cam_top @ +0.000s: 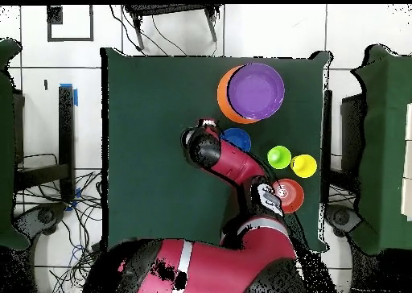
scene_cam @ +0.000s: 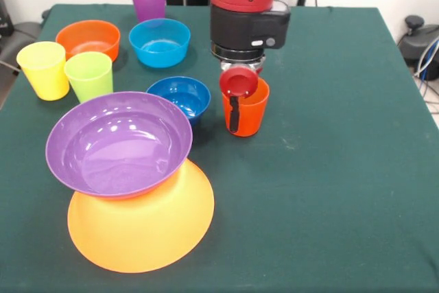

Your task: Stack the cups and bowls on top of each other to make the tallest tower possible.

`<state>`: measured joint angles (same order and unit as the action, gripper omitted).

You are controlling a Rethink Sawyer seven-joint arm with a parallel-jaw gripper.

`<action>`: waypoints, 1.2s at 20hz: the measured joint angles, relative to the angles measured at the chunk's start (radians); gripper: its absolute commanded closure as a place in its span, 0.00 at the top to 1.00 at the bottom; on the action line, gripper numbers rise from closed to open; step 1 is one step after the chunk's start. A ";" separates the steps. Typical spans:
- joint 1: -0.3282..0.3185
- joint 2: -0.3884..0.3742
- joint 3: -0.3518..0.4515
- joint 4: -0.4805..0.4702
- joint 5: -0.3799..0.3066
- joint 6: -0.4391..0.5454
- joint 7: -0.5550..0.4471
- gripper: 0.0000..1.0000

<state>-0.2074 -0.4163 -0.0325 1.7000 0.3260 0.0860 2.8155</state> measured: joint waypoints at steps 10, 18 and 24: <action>0.031 -0.008 -0.011 0.000 -0.013 0.011 0.000 0.00; 0.090 -0.126 -0.091 -0.014 -0.014 0.197 0.000 0.00; 0.118 -0.209 -0.159 -0.096 -0.025 0.442 0.000 0.00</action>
<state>-0.0894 -0.6256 -0.1917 1.6038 0.3015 0.5283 2.8155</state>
